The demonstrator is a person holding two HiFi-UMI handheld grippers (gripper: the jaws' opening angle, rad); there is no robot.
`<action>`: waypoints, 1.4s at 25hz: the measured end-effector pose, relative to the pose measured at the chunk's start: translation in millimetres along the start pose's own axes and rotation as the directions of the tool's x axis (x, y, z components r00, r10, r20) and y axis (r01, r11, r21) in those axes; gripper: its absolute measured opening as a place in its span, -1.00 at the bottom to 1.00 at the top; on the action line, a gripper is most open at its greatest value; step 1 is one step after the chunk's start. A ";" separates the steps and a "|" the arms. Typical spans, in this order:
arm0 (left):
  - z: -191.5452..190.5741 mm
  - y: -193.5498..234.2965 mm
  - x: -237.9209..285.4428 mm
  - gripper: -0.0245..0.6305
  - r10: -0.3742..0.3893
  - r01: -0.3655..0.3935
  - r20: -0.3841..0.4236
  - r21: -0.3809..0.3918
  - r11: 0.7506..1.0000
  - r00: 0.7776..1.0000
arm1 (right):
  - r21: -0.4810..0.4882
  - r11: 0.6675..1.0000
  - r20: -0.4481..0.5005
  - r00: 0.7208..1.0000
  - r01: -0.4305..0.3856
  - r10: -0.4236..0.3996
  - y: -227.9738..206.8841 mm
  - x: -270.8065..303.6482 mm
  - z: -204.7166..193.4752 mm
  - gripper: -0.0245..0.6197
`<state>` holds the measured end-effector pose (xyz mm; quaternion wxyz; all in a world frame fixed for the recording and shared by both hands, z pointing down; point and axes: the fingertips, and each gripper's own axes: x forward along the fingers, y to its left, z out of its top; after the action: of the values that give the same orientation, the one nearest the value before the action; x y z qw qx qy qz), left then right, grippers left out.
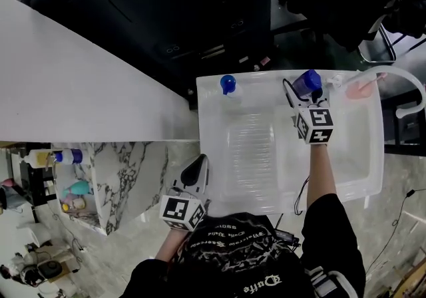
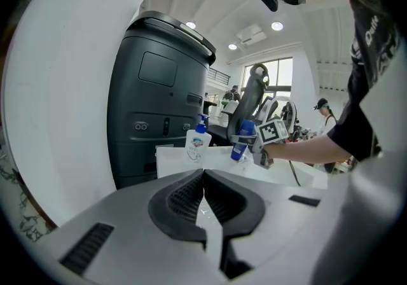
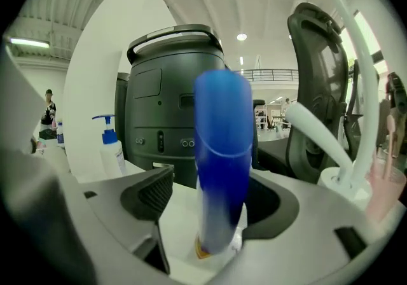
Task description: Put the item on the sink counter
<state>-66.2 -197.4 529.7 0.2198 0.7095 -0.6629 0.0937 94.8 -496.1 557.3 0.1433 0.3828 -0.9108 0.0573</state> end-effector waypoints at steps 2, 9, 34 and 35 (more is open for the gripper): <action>0.7 -2.5 0.9 -0.91 -0.022 0.022 0.001 0.005 1.000 1.000 | 0.010 1.000 0.013 1.000 0.019 -0.019 -0.3 -9.7 5.6 0.09; 7.2 -3.8 -3.8 -0.91 -0.102 0.101 0.028 0.016 0.995 0.994 | 0.058 0.993 0.040 0.994 0.101 -0.103 7.3 -58.1 19.1 0.11; 29.5 -8.2 -47.5 -0.91 -0.443 0.424 0.092 0.169 0.890 0.892 | 0.154 0.944 0.064 0.951 0.291 -0.304 167.0 -219.5 34.1 0.09; 28.0 -8.0 -48.6 -0.91 -0.450 0.432 0.089 0.171 0.886 0.889 | 0.164 0.942 0.059 0.950 0.294 -0.307 172.1 -221.1 30.7 0.09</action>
<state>-67.8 -165.7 482.7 0.1403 0.8604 -0.4879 0.0448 112.5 -231.6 461.6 0.0822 0.5293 -0.8398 0.0883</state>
